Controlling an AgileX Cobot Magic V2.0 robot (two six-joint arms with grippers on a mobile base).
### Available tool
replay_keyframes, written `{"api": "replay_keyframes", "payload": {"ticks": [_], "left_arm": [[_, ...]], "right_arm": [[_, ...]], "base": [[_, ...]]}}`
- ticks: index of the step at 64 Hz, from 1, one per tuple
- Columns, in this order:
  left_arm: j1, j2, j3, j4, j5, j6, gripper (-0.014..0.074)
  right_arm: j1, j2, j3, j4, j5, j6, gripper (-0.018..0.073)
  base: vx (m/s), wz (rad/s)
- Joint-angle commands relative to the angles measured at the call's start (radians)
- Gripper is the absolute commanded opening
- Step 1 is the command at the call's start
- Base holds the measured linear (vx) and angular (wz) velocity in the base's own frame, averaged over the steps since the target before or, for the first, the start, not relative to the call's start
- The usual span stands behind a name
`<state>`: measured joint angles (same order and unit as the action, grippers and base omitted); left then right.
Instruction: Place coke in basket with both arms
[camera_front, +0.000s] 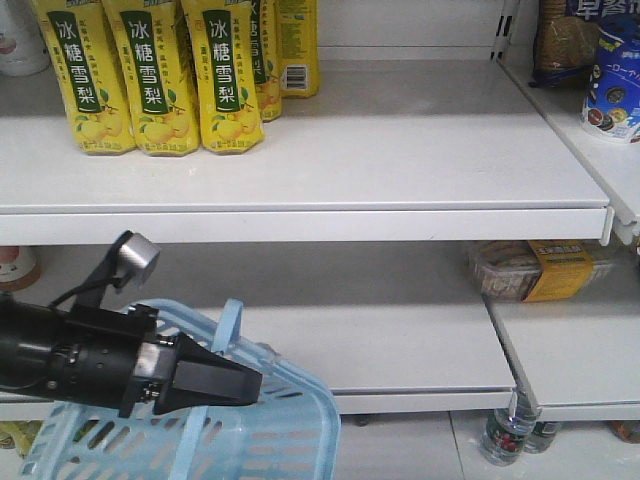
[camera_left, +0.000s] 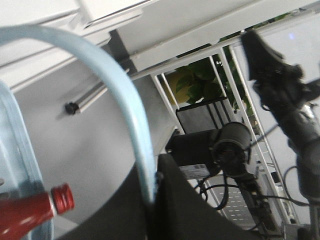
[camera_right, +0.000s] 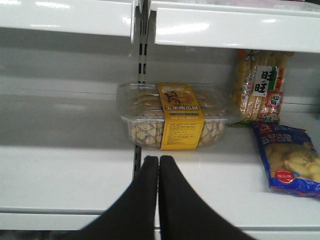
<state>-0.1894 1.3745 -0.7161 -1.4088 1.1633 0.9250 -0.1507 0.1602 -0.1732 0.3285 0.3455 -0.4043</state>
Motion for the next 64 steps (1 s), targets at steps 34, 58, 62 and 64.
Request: {"api": "replay_keyframes", "payload": {"ticks": [34,58,62,64], "left_arm": [[-0.003,-0.566,-0.029,0.361,-0.375,-0.154,-0.0006],[-0.003,-0.814,0.175,0.624,-0.786,-0.307,-0.0006],[-0.003,-0.854,0.245,0.654,-0.875,-0.338,-0.0006],[-0.003,-0.878,0.275,0.681,-0.909,-0.351,-0.0006]], "right_arm": [[0.002,0.01,-0.028,0.007,-0.066,-0.008,-0.001],[0.002,0.01,-0.028,0.007,-0.066,-0.008,-0.001],[0.002,0.01,-0.028,0.007,-0.066,-0.008,-0.001],[0.002,0.01,-0.028,0.007,-0.066,-0.008,-0.001]], "base": [[0.0,0.0],[0.0,0.0],[0.0,0.0],[0.0,0.0]]}}
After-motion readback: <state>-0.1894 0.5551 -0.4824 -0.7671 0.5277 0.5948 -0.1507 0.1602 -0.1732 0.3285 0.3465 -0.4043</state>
